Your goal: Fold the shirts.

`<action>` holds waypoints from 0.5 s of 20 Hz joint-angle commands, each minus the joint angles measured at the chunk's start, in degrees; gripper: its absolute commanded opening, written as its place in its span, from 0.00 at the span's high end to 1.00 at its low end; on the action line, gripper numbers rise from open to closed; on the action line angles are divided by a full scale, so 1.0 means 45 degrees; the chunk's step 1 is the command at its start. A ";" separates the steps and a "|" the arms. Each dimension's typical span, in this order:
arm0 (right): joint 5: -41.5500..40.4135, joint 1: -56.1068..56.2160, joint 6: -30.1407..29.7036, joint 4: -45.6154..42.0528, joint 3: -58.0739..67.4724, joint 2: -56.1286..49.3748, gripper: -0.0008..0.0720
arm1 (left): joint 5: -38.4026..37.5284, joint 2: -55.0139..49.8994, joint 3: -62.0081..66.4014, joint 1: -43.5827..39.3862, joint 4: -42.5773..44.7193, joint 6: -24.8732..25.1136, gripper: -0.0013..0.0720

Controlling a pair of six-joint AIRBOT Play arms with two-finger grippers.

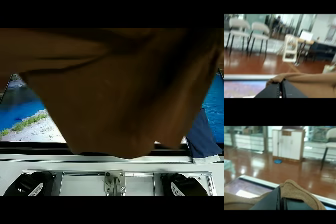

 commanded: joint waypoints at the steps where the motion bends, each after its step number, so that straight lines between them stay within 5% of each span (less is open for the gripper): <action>1: -0.3555 0.0005 -0.0447 0.0112 0.0015 -0.1933 0.88 | -0.1593 -0.0175 -0.1715 0.0010 0.0695 -0.0141 0.93; 5: -0.5911 0.0044 -0.0423 0.2424 0.0015 -0.5207 0.88 | -0.1617 -0.0782 -0.5450 0.0010 -0.0772 -0.1185 0.93; 10: -0.1807 0.0044 0.0792 0.3721 0.0015 -0.9209 0.88 | -0.0996 -0.2715 -0.9321 -0.0019 -0.4294 -0.1622 0.93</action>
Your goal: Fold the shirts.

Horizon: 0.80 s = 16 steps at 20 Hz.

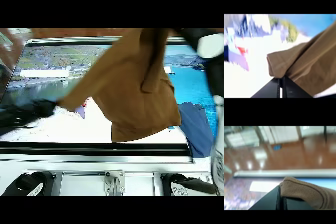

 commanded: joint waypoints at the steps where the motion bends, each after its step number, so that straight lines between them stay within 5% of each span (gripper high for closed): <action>1: 0.3473 0.0015 0.0937 0.0865 0.0015 -0.2681 0.88 | 0.0695 -0.1302 -0.2293 -0.0107 -0.2336 -0.0301 0.93; 4: 0.6479 0.0010 0.1112 0.0840 0.0015 -0.3939 0.88 | 0.2914 -0.1870 -0.2375 -0.0432 -0.2370 -0.0248 0.93; 5: 0.7053 -0.0073 0.1107 0.0835 0.0015 -0.4007 0.81 | 0.3779 -0.1851 -0.2336 -0.0461 -0.2370 -0.0233 0.93; 7: 0.8053 -0.0520 0.1156 0.0899 0.0015 -0.3662 0.03 | 0.4755 -0.1744 -0.1889 -0.0374 -0.2351 0.1243 0.93; 9: 1.0098 -0.1404 0.1141 0.0520 0.0015 -0.2671 0.04 | 0.4624 -0.1613 -0.0952 0.0005 -0.2317 0.2914 0.93; 12: 1.3464 -0.2798 0.1841 -0.1685 -0.0058 -0.0981 0.04 | 0.4231 -0.1564 0.0384 0.1059 -0.2317 0.3215 0.93; 16: 1.3760 -0.3201 0.3138 -0.2021 -0.5333 0.2127 0.04 | 0.3313 -0.1564 0.0821 0.2113 -0.2317 0.4109 0.93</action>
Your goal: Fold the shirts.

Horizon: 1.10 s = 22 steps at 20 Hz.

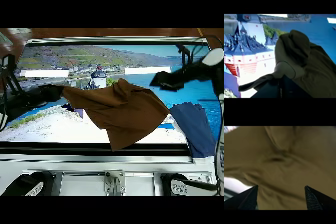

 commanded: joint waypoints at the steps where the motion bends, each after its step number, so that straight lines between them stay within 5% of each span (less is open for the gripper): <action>1: 0.0991 0.0053 0.1229 -0.0325 -0.5255 0.2895 0.04 | -0.0908 0.0005 0.0432 0.0845 -0.0034 0.1117 0.93; 5: -0.1894 0.2730 0.3745 0.0155 -1.1720 0.5785 0.04 | -0.1758 0.0005 0.0427 0.0976 -0.0029 0.2045 0.93; 10: -0.5965 0.6052 0.6727 0.1389 -1.3746 0.5843 0.04 | -0.1763 0.0000 0.0427 0.0976 -0.0034 0.2045 0.93; 15: -0.9180 0.8432 0.6955 0.3779 -1.3750 0.3667 0.04 | -0.1763 0.0000 0.0427 0.0976 -0.0034 0.2045 0.93; 21: -1.1016 0.8961 0.5508 0.6708 -1.3600 0.2341 0.04 | -0.1763 0.0000 0.0427 0.0976 -0.0034 0.2050 0.93; 22: -1.1366 0.8961 0.5542 0.6732 -1.3522 0.2346 0.13 | -0.1763 0.0000 0.0427 0.0976 -0.0034 0.2045 0.93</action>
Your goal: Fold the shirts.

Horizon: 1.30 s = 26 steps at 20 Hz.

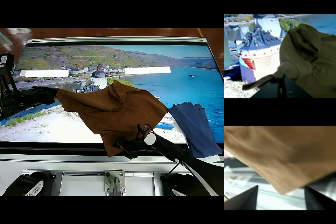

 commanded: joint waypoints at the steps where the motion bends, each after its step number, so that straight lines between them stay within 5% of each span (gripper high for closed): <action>1: -0.1656 0.0194 -0.0194 0.1010 0.0189 -0.0403 0.23 | -0.0005 0.0000 0.0010 0.0010 0.0000 0.0000 0.93; 3: -0.2161 0.0165 -0.0024 0.0991 0.0418 -0.0398 0.28 | 0.0000 0.0000 0.0010 0.0010 0.0000 0.0000 0.93; 5: -0.2395 0.0141 -0.0053 0.0981 0.0622 -0.0398 0.82 | 0.0000 0.0000 0.0010 0.0015 0.0005 0.0005 0.93; 6: -0.2375 0.0141 -0.0209 0.0967 0.0782 -0.0393 0.88 | 0.0005 0.0000 0.0010 0.0015 0.0058 0.0126 0.93; 8: -0.2161 0.0102 -0.2001 0.0486 0.1428 -0.0121 0.88 | 0.0019 0.0000 0.0015 0.0024 0.0529 0.0811 0.93; 11: 0.0379 -0.0869 -0.4347 -0.3060 0.3240 0.1681 0.88 | -0.0223 0.0029 0.0369 0.0277 0.1632 0.0865 0.93; 14: 0.3342 -0.2875 -0.4337 -0.7019 0.6543 0.4750 0.88 | -0.0364 0.0631 0.2841 0.0763 0.1627 0.0481 0.93; 18: 0.2103 -0.4940 -0.3939 -0.9520 1.2080 0.8145 0.89 | 0.2409 0.2025 0.8068 0.0767 0.1622 0.0461 0.93; 21: 0.1311 -0.5659 -0.3672 -0.9588 1.4736 0.8903 0.89 | 0.3123 0.2822 1.0404 0.0767 0.1413 -0.0505 0.93; 26: 0.3327 -0.5717 -0.3167 -0.8621 1.5635 0.8961 0.89 | 0.1141 0.3993 1.0710 0.0772 0.1205 -0.0350 0.93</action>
